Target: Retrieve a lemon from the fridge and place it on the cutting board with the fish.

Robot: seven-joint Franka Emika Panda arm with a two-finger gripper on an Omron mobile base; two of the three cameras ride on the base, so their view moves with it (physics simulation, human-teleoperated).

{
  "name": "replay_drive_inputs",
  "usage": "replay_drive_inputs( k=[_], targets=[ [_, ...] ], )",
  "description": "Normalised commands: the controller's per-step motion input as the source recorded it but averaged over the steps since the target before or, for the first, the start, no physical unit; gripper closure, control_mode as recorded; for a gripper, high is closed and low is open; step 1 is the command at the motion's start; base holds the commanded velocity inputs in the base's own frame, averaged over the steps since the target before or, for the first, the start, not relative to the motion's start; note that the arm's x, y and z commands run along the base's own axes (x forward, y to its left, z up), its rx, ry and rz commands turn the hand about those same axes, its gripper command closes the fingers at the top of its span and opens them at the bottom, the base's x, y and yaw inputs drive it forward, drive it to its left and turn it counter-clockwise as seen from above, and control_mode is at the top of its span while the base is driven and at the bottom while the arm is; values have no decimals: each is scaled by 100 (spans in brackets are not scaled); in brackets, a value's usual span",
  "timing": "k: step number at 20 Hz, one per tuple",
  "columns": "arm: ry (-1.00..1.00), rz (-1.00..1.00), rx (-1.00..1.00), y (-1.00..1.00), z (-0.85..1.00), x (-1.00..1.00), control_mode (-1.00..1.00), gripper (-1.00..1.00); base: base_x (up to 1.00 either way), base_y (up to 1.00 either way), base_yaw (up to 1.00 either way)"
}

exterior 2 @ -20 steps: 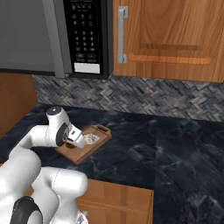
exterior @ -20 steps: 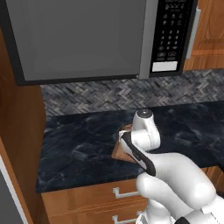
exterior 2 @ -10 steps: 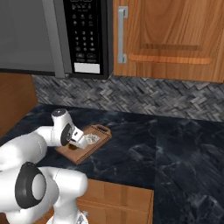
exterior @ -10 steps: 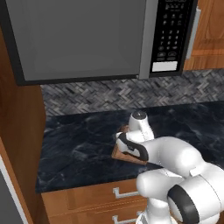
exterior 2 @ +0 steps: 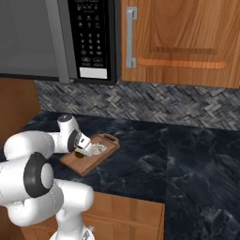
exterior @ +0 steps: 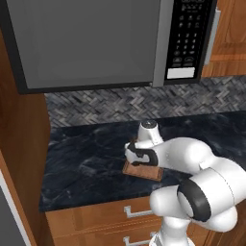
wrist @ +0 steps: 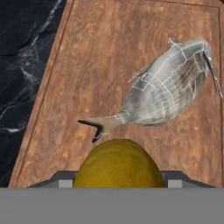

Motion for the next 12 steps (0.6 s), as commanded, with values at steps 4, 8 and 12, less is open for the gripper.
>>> replay_drive_inputs(
  k=[4,8,12],
  targets=[
    [0,0,0,0,-39,12,-100,100,0,0,0],
    [0,0,0,0,-46,10,-100,100,0,0,0],
    [0,0,0,-1,-53,1,-100,100,0,0,0]
  ],
)
